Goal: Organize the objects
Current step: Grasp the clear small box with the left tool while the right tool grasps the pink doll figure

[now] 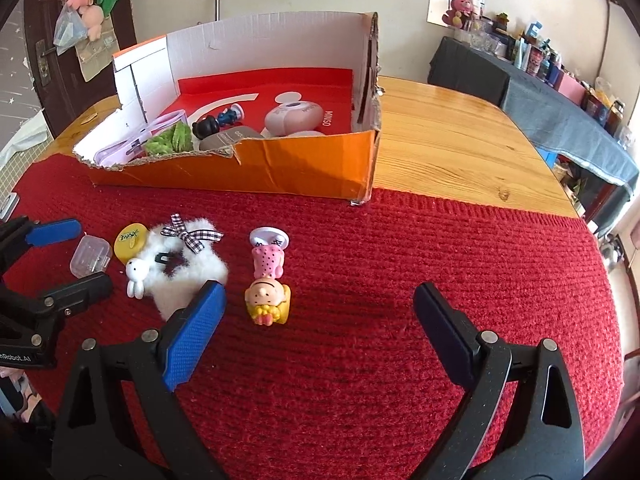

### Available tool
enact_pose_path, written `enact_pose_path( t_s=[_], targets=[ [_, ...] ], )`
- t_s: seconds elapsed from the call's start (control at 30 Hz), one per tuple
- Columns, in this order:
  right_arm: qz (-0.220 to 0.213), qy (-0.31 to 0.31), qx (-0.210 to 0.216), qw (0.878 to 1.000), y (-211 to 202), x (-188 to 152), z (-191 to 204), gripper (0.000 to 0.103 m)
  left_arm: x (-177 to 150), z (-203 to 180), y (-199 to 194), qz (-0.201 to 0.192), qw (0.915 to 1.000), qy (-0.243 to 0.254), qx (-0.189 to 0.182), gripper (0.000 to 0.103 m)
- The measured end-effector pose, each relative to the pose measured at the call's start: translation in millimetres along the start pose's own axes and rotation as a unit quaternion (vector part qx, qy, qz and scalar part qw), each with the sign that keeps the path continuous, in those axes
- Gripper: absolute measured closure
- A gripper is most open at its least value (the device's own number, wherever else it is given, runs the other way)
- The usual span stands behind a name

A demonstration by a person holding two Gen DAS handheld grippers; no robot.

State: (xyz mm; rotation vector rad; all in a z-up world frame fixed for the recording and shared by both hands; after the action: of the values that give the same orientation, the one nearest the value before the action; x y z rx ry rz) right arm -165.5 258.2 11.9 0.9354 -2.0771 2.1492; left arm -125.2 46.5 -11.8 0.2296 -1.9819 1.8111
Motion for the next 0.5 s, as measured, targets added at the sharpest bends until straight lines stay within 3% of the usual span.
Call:
enact_pose_path(
  t_s=[0.17, 0.23, 0.27, 0.33, 0.5],
  targets=[
    [0.002, -0.004, 0.019, 1.000, 2, 7, 4, 0.038, -1, -2, -2, -0.011, 0.9998, 0.005, -0.013, 0.038],
    [-0.001, -0.010, 0.024, 1.000, 2, 8, 7, 0.049, -3, -4, -4, -0.015, 0.9996, 0.011, -0.022, 0.056],
    [-0.003, -0.014, 0.031, 0.999, 2, 7, 9, 0.054, -3, -5, -5, -0.019, 0.9994, 0.014, -0.024, 0.060],
    [-0.009, -0.026, 0.043, 0.999, 0, 6, 14, 0.081, -5, -6, -7, -0.022, 0.9992, 0.015, -0.029, 0.060],
    [-0.017, -0.030, 0.049, 0.998, -5, 3, 18, 0.082, -6, -14, -20, -0.037, 0.9983, 0.031, -0.032, 0.060]
  ],
)
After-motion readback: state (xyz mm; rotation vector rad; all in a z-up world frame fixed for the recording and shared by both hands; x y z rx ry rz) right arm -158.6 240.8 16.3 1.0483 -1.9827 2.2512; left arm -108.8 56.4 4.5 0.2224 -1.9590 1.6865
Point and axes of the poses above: each gripper's, at about its wrist camera, not at the fingertips, and y roughly the way its jaws point, z to its left, x to its top, the point moved 4 cm from there along y, roughly the way its jaws point, and after that the axes turned 15 degrees about z, right-handed, at the moved point
